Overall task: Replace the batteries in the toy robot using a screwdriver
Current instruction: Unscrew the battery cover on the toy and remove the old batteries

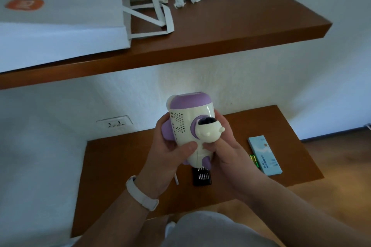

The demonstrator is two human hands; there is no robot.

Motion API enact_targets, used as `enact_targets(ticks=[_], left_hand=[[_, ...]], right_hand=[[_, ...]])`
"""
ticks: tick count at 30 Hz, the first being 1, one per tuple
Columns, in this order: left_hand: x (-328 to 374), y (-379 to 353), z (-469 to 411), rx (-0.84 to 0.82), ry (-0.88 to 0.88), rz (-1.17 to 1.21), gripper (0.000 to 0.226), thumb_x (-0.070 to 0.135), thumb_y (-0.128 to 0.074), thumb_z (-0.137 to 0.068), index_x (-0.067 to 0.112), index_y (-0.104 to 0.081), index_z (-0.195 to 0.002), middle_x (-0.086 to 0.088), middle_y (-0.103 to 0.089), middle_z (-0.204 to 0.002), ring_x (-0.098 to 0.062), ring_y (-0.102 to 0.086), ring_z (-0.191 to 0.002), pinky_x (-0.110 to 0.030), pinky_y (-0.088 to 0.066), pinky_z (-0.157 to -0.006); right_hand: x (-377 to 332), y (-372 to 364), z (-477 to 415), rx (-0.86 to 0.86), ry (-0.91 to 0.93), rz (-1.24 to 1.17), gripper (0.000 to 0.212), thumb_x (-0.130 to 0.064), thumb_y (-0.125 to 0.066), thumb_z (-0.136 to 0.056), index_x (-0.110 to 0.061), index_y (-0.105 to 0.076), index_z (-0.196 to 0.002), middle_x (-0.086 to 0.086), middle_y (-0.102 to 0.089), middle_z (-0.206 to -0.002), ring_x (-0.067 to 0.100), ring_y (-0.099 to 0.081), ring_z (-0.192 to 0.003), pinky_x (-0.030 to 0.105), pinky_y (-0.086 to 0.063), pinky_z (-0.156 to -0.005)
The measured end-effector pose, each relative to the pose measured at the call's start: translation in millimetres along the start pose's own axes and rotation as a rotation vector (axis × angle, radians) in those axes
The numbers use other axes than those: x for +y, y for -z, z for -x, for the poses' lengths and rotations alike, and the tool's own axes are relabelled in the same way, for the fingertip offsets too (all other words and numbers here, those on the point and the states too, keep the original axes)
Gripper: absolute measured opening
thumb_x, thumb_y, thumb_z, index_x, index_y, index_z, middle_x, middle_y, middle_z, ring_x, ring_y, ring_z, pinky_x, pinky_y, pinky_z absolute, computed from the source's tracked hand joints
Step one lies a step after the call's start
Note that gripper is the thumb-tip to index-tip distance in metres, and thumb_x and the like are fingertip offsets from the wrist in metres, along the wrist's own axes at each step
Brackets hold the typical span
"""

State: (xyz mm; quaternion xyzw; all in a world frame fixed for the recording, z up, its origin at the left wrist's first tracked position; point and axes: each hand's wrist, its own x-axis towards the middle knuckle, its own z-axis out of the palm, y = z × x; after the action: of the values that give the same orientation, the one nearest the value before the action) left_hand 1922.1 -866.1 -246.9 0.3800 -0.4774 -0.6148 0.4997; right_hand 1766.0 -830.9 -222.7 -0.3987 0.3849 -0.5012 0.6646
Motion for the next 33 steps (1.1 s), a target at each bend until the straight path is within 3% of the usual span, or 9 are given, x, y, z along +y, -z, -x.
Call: enact_targets(ticks=[3,4,8,13,19,22,26,28,33], left_hand=[[2.3,-10.0,-0.7,-0.026,0.008,0.027,0.083,0.019,-0.077,-0.073,0.005,-0.037,-0.144,-0.028,-0.056,-0.132,-0.059,-0.055,-0.107,-0.067,-0.053,-0.081],[2.1,-13.7,-0.1,-0.018,0.007,0.017,0.082,0.019,-0.077,-0.073,0.007,-0.037,-0.143,-0.028,-0.057,-0.132,-0.061,-0.054,-0.106,-0.069,-0.052,-0.082],[0.1,-29.2,4.7,0.056,-0.031,-0.051,0.076,0.025,-0.079,-0.070,0.017,-0.044,-0.137,-0.011,-0.064,-0.127,-0.033,-0.064,-0.115,-0.042,-0.059,-0.085],[-4.3,-39.3,9.7,0.025,-0.085,-0.070,0.069,0.018,-0.080,-0.075,0.022,-0.043,-0.134,0.003,-0.067,-0.122,-0.022,-0.067,-0.112,-0.031,-0.059,-0.081],[-8.8,-35.7,8.4,0.002,-0.111,-0.096,0.072,0.003,-0.075,-0.081,0.022,-0.034,-0.137,0.010,-0.065,-0.123,-0.018,-0.065,-0.113,-0.029,-0.057,-0.084],[-7.5,-35.2,8.2,0.010,-0.109,-0.090,0.072,0.015,-0.076,-0.080,0.020,-0.033,-0.137,0.005,-0.065,-0.126,-0.023,-0.067,-0.111,-0.032,-0.058,-0.084],[-5.0,-34.1,6.8,-0.015,-0.130,-0.101,0.070,0.030,-0.079,-0.083,0.024,-0.032,-0.135,0.011,-0.066,-0.123,-0.015,-0.072,-0.096,-0.029,-0.060,-0.077],[-4.9,-31.7,6.7,0.000,-0.103,-0.079,0.079,0.042,-0.081,-0.078,0.023,-0.032,-0.137,0.003,-0.065,-0.125,-0.025,-0.071,-0.100,-0.036,-0.060,-0.079],[-8.2,-27.6,9.7,0.007,-0.099,-0.085,0.081,0.044,-0.080,-0.079,0.024,-0.030,-0.140,0.006,-0.062,-0.129,-0.022,-0.063,-0.118,-0.032,-0.057,-0.088]], right_hand=[[-2.7,3.1,1.6,0.011,0.048,0.015,0.063,-0.031,-0.062,-0.080,-0.058,-0.042,-0.133,-0.010,-0.061,-0.131,0.014,-0.058,-0.123,0.032,-0.055,-0.089],[-3.4,4.0,2.2,0.017,0.063,0.027,0.062,-0.033,-0.061,-0.081,-0.059,-0.042,-0.134,-0.013,-0.060,-0.131,0.010,-0.058,-0.122,0.029,-0.055,-0.087],[-3.3,7.5,5.3,0.054,0.108,0.020,0.056,-0.038,-0.058,-0.086,-0.061,-0.040,-0.135,-0.018,-0.058,-0.133,0.009,-0.055,-0.126,0.030,-0.054,-0.091],[-1.8,16.4,3.2,0.077,0.080,-0.036,0.061,-0.034,-0.062,-0.078,-0.057,-0.046,-0.132,-0.012,-0.060,-0.131,0.012,-0.058,-0.123,0.031,-0.055,-0.089],[5.0,15.5,-4.9,0.061,0.022,-0.225,0.065,-0.025,-0.071,-0.076,-0.046,-0.051,-0.135,0.000,-0.062,-0.133,0.022,-0.058,-0.124,0.039,-0.053,-0.093],[6.1,15.0,-6.9,0.064,-0.016,-0.256,0.066,-0.026,-0.067,-0.077,-0.043,-0.048,-0.138,0.001,-0.061,-0.135,0.024,-0.057,-0.127,0.043,-0.051,-0.099],[2.4,12.8,-5.3,0.044,-0.060,-0.293,0.070,-0.030,-0.069,-0.077,-0.038,-0.045,-0.142,0.003,-0.062,-0.134,0.025,-0.058,-0.125,0.046,-0.049,-0.102],[-1.2,11.0,-4.6,0.024,-0.077,-0.334,0.074,-0.025,-0.072,-0.076,-0.032,-0.044,-0.145,0.007,-0.061,-0.136,0.028,-0.057,-0.126,0.048,-0.048,-0.103],[-3.7,6.7,-5.0,-0.019,-0.097,-0.440,0.080,-0.034,-0.080,-0.065,-0.034,-0.050,-0.140,0.009,-0.060,-0.136,0.032,-0.056,-0.127,0.052,-0.048,-0.102]])
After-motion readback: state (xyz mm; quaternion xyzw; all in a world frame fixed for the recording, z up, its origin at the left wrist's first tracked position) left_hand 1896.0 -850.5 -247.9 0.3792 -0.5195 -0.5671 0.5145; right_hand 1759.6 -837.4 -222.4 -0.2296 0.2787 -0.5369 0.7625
